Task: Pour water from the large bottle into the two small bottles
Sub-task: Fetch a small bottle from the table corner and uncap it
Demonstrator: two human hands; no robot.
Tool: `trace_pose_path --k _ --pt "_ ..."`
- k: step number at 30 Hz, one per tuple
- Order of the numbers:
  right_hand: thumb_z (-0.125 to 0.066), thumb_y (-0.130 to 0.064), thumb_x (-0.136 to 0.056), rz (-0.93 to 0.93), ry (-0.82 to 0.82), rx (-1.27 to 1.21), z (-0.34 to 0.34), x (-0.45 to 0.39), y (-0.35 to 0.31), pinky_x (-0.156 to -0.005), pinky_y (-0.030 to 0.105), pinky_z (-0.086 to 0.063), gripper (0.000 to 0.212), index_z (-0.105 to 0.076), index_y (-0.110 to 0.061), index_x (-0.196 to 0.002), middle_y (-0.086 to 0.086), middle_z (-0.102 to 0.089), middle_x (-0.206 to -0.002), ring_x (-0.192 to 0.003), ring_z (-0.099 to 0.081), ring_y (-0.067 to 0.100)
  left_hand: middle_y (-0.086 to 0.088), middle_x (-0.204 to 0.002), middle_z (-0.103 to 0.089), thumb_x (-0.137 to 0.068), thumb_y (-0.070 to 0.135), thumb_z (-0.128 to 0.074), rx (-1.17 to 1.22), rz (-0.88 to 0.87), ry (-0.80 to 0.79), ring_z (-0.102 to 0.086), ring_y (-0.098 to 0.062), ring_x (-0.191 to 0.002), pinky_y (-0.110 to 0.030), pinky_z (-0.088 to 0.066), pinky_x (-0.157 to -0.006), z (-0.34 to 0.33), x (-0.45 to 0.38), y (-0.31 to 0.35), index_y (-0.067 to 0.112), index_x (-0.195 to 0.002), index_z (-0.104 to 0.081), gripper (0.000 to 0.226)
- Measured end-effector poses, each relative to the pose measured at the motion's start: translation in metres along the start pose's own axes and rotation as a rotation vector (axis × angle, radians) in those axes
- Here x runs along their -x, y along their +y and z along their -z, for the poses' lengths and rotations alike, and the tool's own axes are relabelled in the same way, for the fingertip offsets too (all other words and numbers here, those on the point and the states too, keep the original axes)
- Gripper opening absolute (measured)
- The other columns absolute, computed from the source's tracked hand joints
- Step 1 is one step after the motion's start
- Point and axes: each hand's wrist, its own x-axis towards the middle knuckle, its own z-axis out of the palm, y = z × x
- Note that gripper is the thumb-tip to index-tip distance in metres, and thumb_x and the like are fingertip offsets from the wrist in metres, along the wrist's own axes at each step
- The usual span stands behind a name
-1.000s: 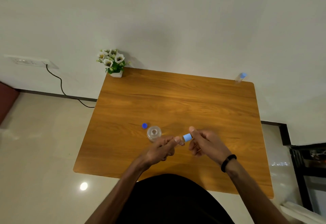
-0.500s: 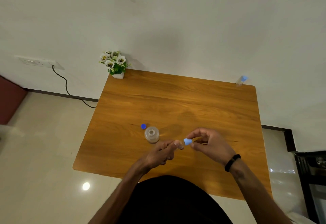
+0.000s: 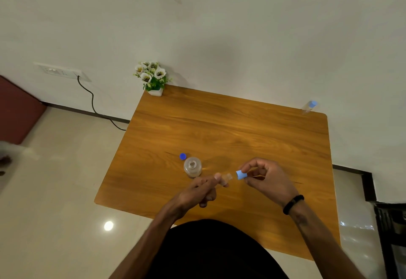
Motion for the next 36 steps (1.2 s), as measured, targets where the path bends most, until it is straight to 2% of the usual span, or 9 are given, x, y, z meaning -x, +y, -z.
trace_pose_path --k 6,12,14,17,20,25,27,31,36 --pt "-0.079 -0.004 -0.085 -0.072 -0.012 -0.175 -0.02 -0.018 0.006 -0.079 0.03 -0.063 0.042 -0.074 -0.038 -0.11 -0.01 -0.073 -0.111 -0.086 -0.077 0.021 -0.003 -0.096 -0.069 -0.103 0.041 -0.06 0.097 0.053 0.039 -0.059 -0.016 -0.084 -0.034 -0.049 -0.079 0.012 0.009 -0.004 0.014 -0.128 -0.062 0.037" --pt "-0.076 0.006 -0.081 -0.211 0.046 -0.324 -0.059 -0.05 0.021 -0.078 0.034 -0.064 0.037 -0.08 -0.026 -0.101 0.013 -0.068 -0.114 -0.088 -0.078 0.031 -0.013 -0.128 -0.067 -0.095 0.018 -0.073 0.054 0.003 0.18 -0.065 -0.017 -0.11 -0.028 -0.053 -0.092 0.027 0.022 -0.023 0.015 -0.125 -0.063 0.032" --pt "-0.074 0.008 -0.08 -0.271 0.062 -0.326 -0.073 -0.061 0.03 -0.077 0.038 -0.064 0.033 -0.078 -0.018 -0.1 0.02 -0.068 -0.113 -0.084 -0.077 0.031 -0.007 -0.125 -0.066 -0.09 0.024 -0.08 -0.043 0.009 0.253 -0.061 -0.025 -0.113 -0.03 -0.052 -0.092 0.031 0.023 -0.032 0.024 -0.118 -0.068 0.03" --pt "-0.076 0.003 -0.079 -0.315 0.078 -0.216 -0.092 -0.077 0.043 -0.082 0.048 -0.064 0.029 -0.074 -0.018 -0.099 0.016 -0.07 -0.107 -0.091 -0.073 0.032 0.002 -0.108 -0.063 -0.083 0.033 -0.084 -0.121 0.003 0.315 -0.054 -0.015 -0.089 -0.029 -0.048 -0.082 0.036 0.021 -0.049 0.034 -0.111 -0.072 0.031" --pt "-0.079 -0.008 -0.082 -0.312 0.08 -0.05 -0.107 -0.087 0.056 -0.077 0.036 -0.06 0.024 -0.068 -0.022 -0.099 0.001 -0.07 -0.105 -0.096 -0.07 0.021 0.009 -0.095 -0.059 -0.081 0.038 -0.084 -0.136 0.016 0.336 -0.05 -0.006 -0.078 -0.021 -0.045 -0.071 0.039 0.018 -0.064 0.032 -0.111 -0.071 0.033" --pt "-0.078 -0.007 -0.085 -0.29 0.124 0.145 -0.127 -0.099 0.073 -0.064 0.019 -0.048 0.029 -0.065 -0.016 -0.109 0.001 -0.068 -0.103 -0.082 -0.064 0.013 0.008 -0.105 -0.069 -0.087 0.039 -0.08 -0.197 0.086 0.327 -0.063 -0.004 -0.086 -0.021 -0.054 -0.072 0.043 0.018 -0.078 0.03 -0.114 -0.065 0.032" --pt "-0.074 -0.004 -0.087 -0.274 0.1 0.218 -0.134 -0.104 0.077 -0.07 0.024 -0.051 0.032 -0.065 -0.011 -0.117 0.004 -0.068 -0.108 -0.088 -0.064 0.018 0.008 -0.107 -0.07 -0.087 0.037 -0.08 -0.221 0.082 0.325 -0.066 -0.005 -0.087 -0.027 -0.057 -0.076 0.045 0.021 -0.081 0.03 -0.113 -0.064 0.031" --pt "-0.068 0.002 -0.087 -0.217 0.054 0.374 -0.142 -0.113 0.083 -0.084 0.046 -0.057 0.021 -0.068 -0.01 -0.106 0.01 -0.068 -0.108 -0.096 -0.065 0.028 0.009 -0.107 -0.069 -0.084 0.031 -0.081 -0.265 0.059 0.327 -0.07 -0.015 -0.092 -0.037 -0.06 -0.081 0.049 0.03 -0.084 0.035 -0.109 -0.066 0.029" --pt "-0.067 0.003 -0.088 -0.193 0.058 0.444 -0.147 -0.113 0.089 -0.084 0.049 -0.057 0.02 -0.068 -0.009 -0.104 0.011 -0.064 -0.112 -0.098 -0.063 0.03 0.005 -0.104 -0.064 -0.084 0.03 -0.082 -0.333 0.051 0.344 -0.065 -0.012 -0.08 -0.031 -0.06 -0.075 0.058 0.036 -0.089 0.037 -0.108 -0.068 0.029"
